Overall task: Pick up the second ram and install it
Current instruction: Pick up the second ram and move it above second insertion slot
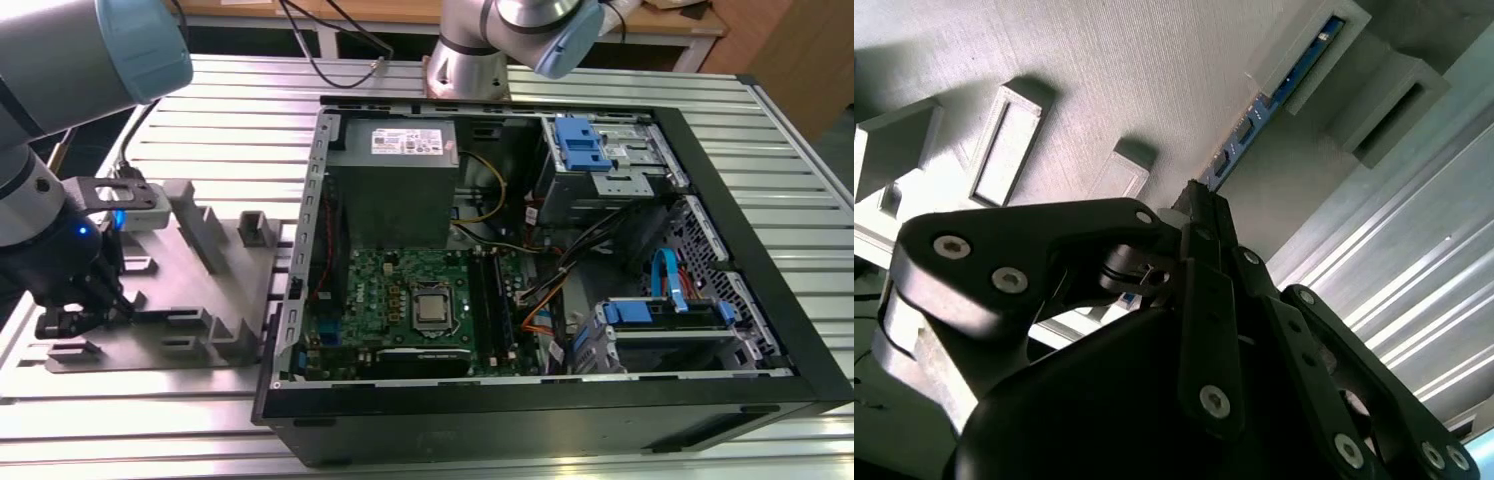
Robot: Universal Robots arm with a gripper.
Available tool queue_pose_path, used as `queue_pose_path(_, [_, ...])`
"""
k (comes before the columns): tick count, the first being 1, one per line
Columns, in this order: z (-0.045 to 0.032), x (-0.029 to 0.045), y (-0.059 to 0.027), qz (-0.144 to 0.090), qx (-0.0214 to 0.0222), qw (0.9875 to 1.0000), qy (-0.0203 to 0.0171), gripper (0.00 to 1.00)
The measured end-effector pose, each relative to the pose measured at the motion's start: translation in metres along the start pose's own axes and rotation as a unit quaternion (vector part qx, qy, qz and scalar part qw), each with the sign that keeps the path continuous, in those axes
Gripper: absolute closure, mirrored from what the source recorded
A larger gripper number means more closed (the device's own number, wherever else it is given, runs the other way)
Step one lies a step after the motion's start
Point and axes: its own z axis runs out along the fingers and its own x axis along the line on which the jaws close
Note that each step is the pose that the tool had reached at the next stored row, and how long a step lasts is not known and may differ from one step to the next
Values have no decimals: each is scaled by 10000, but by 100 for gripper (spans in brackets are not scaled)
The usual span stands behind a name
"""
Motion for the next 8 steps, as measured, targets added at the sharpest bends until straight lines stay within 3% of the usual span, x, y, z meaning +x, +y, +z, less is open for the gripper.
queue_pose_path(2, [0,0,0,98,4,10000,-4,90])
queue_pose_path(8, [0,0,0,98,4,10000,-4,90])
